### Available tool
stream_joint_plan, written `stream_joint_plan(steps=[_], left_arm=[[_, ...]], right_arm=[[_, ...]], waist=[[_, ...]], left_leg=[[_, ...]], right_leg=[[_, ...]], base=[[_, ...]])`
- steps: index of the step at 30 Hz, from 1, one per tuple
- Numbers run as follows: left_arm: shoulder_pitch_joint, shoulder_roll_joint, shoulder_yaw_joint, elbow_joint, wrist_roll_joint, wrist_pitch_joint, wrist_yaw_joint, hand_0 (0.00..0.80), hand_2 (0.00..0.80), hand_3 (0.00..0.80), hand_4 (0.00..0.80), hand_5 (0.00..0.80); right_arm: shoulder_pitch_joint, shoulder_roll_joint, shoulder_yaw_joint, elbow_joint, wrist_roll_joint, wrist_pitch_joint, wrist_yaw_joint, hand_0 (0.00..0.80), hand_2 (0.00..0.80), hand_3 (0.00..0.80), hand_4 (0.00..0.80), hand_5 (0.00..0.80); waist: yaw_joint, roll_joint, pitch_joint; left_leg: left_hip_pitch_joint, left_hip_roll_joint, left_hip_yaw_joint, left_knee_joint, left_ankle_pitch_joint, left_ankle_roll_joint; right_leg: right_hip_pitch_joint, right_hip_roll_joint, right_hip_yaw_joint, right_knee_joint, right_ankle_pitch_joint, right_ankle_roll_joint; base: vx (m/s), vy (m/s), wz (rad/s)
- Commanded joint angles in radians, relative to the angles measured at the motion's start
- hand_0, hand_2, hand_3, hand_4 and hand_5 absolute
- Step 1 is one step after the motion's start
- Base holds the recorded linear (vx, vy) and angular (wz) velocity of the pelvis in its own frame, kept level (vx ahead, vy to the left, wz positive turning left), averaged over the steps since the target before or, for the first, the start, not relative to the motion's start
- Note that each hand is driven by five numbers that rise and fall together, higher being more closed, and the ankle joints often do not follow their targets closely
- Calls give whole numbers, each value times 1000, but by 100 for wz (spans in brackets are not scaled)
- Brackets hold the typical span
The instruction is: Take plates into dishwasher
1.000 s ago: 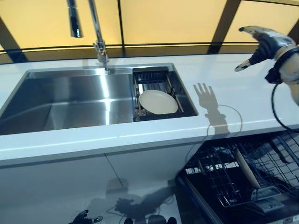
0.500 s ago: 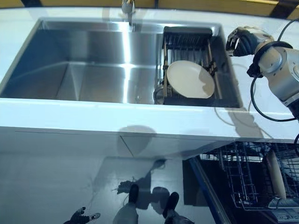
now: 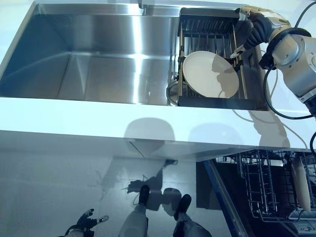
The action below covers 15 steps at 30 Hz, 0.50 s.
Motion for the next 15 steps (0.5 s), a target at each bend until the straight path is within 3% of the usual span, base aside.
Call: stream_joint_plan(steps=[1, 15], left_arm=[[11, 64, -51, -4, -13, -2, -5, 0, 0, 0, 0, 0], [8, 72, -56, -16, -26, -3, -1, 0, 0, 0, 0, 0]], right_arm=[[-167, -14, 95, 42, 18, -18, -29, 0, 0, 0, 0, 0], [-184, 48, 123, 93, 3, -44, 3, 0, 0, 0, 0, 0]], waist=[[35, -33, 4], [64, -37, 22]], left_leg=[[-25, -48, 4, -9, -57, 47], [-38, -48, 0, -9, -52, 48]], right_leg=[[44, 10, -23, -1, -77, 46], [38, 7, -47, -1, -73, 47]], base=[[6, 12, 3], [4, 4, 1]])
